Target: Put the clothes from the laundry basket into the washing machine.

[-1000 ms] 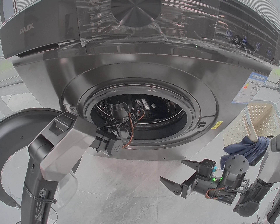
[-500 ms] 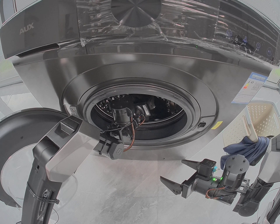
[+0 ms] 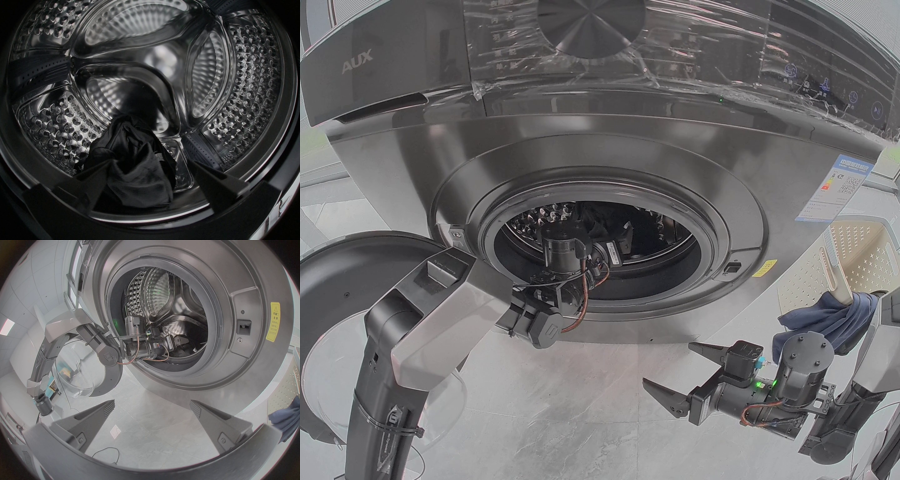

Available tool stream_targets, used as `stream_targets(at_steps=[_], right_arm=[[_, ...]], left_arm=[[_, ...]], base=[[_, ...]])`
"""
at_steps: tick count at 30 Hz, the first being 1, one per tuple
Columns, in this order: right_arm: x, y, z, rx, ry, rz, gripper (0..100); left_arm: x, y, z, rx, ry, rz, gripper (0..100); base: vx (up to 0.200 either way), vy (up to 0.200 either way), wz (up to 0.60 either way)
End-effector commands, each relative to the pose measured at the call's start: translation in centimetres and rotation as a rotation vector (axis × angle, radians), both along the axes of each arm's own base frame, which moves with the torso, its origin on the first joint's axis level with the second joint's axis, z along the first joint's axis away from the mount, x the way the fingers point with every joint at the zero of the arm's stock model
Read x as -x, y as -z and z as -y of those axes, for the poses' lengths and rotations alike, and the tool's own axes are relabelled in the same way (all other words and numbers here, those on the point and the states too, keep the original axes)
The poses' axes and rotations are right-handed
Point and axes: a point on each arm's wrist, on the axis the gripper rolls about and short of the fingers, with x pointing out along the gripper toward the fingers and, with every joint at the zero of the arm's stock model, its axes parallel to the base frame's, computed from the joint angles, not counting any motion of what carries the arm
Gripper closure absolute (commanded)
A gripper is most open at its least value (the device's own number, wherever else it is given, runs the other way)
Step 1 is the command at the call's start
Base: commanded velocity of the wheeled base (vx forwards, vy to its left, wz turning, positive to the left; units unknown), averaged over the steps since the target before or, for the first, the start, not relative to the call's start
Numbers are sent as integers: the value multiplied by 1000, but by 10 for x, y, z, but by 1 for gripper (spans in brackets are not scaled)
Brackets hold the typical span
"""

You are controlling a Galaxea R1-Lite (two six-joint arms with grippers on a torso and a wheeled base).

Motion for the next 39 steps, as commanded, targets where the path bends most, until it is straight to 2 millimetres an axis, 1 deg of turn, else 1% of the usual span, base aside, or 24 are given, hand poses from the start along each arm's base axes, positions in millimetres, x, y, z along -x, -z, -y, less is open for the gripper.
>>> stream_targets(at_steps=[1,7,11,15,20,21,24,26,29,30,31,32,33,34,35,36,37,38,39], right_arm=[[0,0,0,1,-1,-1,0],[0,0,0,1,-1,-1,0],[0,0,0,-1,0,0,0],[0,0,0,-1,0,0,0],[-1,0,0,-2,0,2,0],[-1,0,0,-2,0,2,0],[0,0,0,-1,0,0,0],[0,0,0,-1,0,0,0],[-1,1,0,0,2,-3,0],[-1,1,0,0,2,-3,0],[-1,1,0,0,2,-3,0],[0,0,1,0,2,-3,0],[-1,0,1,0,3,-3,0],[-1,0,1,0,3,-3,0],[0,1,2,2,4,-5,0],[0,1,2,5,3,-5,0],[1,1,2,5,3,-5,0],[1,1,2,5,3,-5,0],[1,0,3,4,5,-6,0]], left_arm=[[-11,11,4,0,-8,1,100],[-21,1,11,40,-9,56,100],[-29,-14,14,93,-18,117,100],[-29,-21,16,126,-16,139,100],[-28,-24,17,131,-13,146,100],[-28,-24,17,131,-13,146,0],[-24,-26,18,131,-7,141,0],[-19,-32,19,132,-19,137,0],[4,-41,18,87,-16,76,0],[16,-45,18,67,-3,51,0],[17,-45,18,65,-2,48,0],[32,-48,21,47,21,27,0],[42,-49,21,34,35,16,0],[44,-49,21,33,36,15,0],[58,-50,20,5,55,-1,0],[67,-51,18,-19,67,-8,0],[73,-51,16,-36,78,-14,0],[73,-51,16,-36,78,-14,0],[94,-48,10,-89,122,-27,0]], base=[[0,0,0],[0,0,0],[0,0,0],[0,0,0],[0,0,0],[0,0,0],[0,0,0],[0,0,0],[0,0,0],[0,0,0],[0,0,0],[0,0,0],[0,0,0],[0,0,0],[0,0,0],[0,0,0],[0,0,0],[0,0,0],[0,0,0]])
